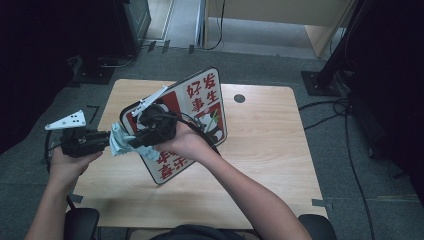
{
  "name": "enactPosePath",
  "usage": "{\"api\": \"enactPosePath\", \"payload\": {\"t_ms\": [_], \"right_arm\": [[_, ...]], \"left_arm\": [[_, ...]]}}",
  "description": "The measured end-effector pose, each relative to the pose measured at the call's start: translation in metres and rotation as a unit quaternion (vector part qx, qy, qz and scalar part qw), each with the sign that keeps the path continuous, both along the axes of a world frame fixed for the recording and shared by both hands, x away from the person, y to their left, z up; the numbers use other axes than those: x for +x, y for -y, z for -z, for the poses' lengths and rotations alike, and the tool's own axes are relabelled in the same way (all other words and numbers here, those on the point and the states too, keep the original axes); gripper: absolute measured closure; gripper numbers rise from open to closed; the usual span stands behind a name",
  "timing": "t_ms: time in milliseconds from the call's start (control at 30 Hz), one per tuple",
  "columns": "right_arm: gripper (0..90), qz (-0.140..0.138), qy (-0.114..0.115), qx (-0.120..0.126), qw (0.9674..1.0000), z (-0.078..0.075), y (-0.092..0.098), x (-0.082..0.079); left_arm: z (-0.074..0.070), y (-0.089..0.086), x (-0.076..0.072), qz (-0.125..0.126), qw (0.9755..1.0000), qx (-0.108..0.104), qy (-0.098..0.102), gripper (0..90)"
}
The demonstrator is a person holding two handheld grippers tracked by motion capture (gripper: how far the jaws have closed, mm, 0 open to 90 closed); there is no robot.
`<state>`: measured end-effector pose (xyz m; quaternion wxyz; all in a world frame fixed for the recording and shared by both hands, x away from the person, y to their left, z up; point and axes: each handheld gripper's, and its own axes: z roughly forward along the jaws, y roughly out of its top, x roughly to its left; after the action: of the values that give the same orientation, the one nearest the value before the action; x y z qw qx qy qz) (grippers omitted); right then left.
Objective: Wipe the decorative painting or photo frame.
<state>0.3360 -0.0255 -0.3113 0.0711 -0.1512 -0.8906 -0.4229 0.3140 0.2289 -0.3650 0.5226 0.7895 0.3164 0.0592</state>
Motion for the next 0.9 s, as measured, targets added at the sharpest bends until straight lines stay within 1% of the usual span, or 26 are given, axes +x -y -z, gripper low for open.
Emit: {"api": "enactPosePath", "payload": {"t_ms": [100,200,233,467,533,567,667,700,767,900], "right_arm": [[81.0,-0.001,0.000,-0.007,1.0000,0.005,0.000,-0.001],[81.0,-0.001,-0.003,-0.007,1.0000,0.009,0.000,-0.002],[81.0,0.001,-0.005,-0.007,1.0000,0.010,0.000,-0.002],[80.9,0.002,-0.010,-0.012,0.9999,0.023,0.002,-0.005],[81.0,0.002,-0.012,-0.012,0.9999,0.026,0.003,-0.005],[81.0,0.001,-0.013,-0.012,0.9998,0.029,0.003,-0.006],[80.9,0.002,-0.017,-0.013,0.9998,0.034,0.005,-0.007],[80.9,0.002,-0.014,-0.010,0.9998,0.037,0.005,-0.008],[81.0,0.002,-0.017,-0.014,0.9998,0.041,0.006,-0.009],[81.0,0.003,-0.020,-0.020,0.9996,0.050,0.006,-0.011]], "left_arm": [[0.001,-0.001,0.001,0.001,1.0000,-0.002,-0.002,78.5],[0.002,-0.001,0.003,0.006,0.9999,-0.006,-0.011,78.4],[0.003,-0.001,0.003,0.005,0.9999,-0.003,-0.010,78.4],[0.004,0.001,0.004,0.010,0.9998,0.000,-0.018,78.1],[0.004,0.001,0.004,0.009,0.9998,0.003,-0.017,77.9],[0.004,0.001,0.004,0.009,0.9998,0.002,-0.017,77.8],[0.003,0.000,0.004,0.003,1.0000,-0.002,-0.008,77.3],[0.003,-0.001,0.004,0.002,1.0000,-0.002,-0.007,77.3],[0.003,-0.001,0.004,0.003,1.0000,-0.003,-0.008,77.3],[0.004,0.000,0.004,0.007,0.9999,0.002,-0.010,77.3]]}}
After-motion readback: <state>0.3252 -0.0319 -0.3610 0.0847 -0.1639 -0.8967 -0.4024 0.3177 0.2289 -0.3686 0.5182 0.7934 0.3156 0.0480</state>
